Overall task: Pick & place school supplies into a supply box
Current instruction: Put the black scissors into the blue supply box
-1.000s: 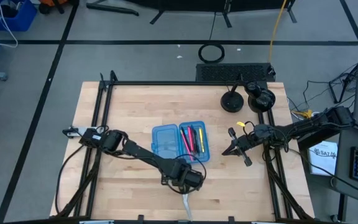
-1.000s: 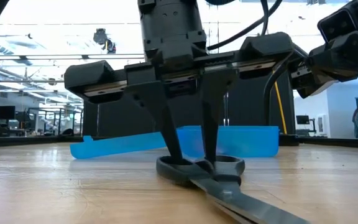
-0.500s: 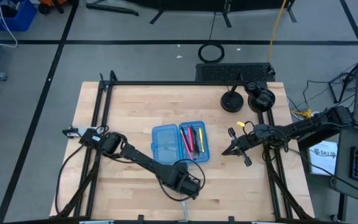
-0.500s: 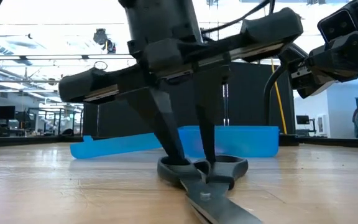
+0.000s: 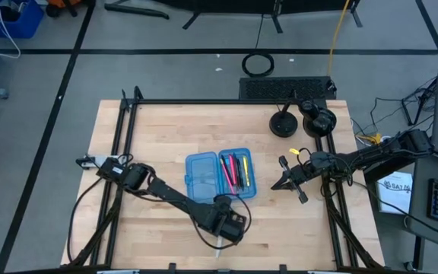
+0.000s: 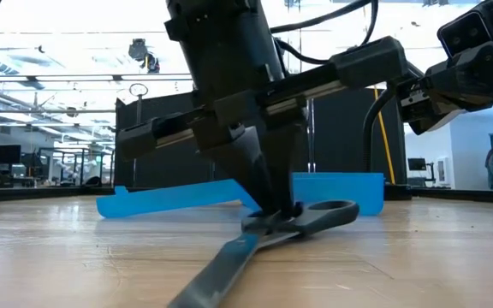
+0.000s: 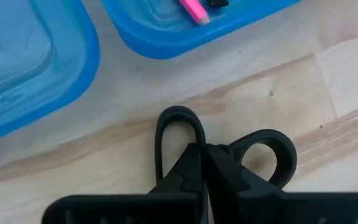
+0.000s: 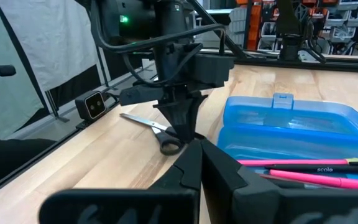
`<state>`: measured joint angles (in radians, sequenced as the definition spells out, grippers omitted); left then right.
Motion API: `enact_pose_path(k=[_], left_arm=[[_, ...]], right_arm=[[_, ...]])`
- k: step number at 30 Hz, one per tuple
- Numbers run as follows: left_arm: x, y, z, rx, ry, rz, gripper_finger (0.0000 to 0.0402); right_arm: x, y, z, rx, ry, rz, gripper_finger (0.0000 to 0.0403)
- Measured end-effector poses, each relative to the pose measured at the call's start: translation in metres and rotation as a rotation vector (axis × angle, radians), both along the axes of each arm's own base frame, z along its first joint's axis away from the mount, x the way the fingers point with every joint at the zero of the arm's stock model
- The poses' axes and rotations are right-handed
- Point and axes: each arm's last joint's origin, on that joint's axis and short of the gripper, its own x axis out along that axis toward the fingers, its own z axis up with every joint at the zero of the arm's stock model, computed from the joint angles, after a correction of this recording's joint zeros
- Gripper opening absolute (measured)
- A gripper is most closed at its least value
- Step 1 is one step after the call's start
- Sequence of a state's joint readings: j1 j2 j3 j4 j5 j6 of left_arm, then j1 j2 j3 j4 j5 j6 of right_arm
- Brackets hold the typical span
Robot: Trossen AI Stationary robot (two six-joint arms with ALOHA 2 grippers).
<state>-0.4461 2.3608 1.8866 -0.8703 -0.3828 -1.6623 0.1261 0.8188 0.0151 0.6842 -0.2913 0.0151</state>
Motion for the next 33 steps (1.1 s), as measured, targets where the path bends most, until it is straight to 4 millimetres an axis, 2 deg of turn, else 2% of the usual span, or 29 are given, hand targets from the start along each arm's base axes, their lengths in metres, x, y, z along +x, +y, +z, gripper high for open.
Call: enact_pose_path(k=[5,8,10,13,16,20,22,24,29,33], left_arm=[[0.000,-0.001,0.001,-0.001,-0.001,-0.008,0.0007],[0.004,-0.002,0.010,-0.009,-0.011,-0.039,0.0007],[0.008,-0.003,0.023,-0.002,-0.028,-0.063,0.0007],[0.012,-0.005,0.052,0.039,-0.047,-0.091,0.0007],[0.011,-0.005,0.080,0.093,-0.066,-0.100,0.0007],[0.005,0.004,0.106,0.148,-0.018,-0.100,0.0007],[0.003,0.018,0.114,0.168,0.037,-0.079,0.0007],[0.005,0.040,0.119,0.188,0.092,-0.038,0.0007],[0.024,0.108,0.119,0.193,0.133,0.036,0.0007],[0.042,0.166,0.116,0.166,0.087,0.063,0.0007]], right_arm=[[0.000,0.000,0.000,0.000,0.000,0.000,0.0000],[0.000,0.000,0.000,0.000,0.000,0.000,0.0000],[0.000,0.000,0.000,0.000,0.000,0.000,0.0000],[0.000,0.000,0.000,0.000,0.000,0.000,0.0000],[0.000,0.000,0.000,0.000,0.000,0.000,0.0000],[0.000,0.000,0.000,0.000,0.000,0.000,0.0000],[0.000,0.000,0.000,0.000,0.000,0.000,0.0000],[0.000,0.000,0.000,0.000,-0.001,0.000,0.0000],[0.000,0.000,0.003,0.014,-0.022,-0.001,0.0000],[0.000,0.000,0.003,0.014,-0.025,-0.001,0.0000]])
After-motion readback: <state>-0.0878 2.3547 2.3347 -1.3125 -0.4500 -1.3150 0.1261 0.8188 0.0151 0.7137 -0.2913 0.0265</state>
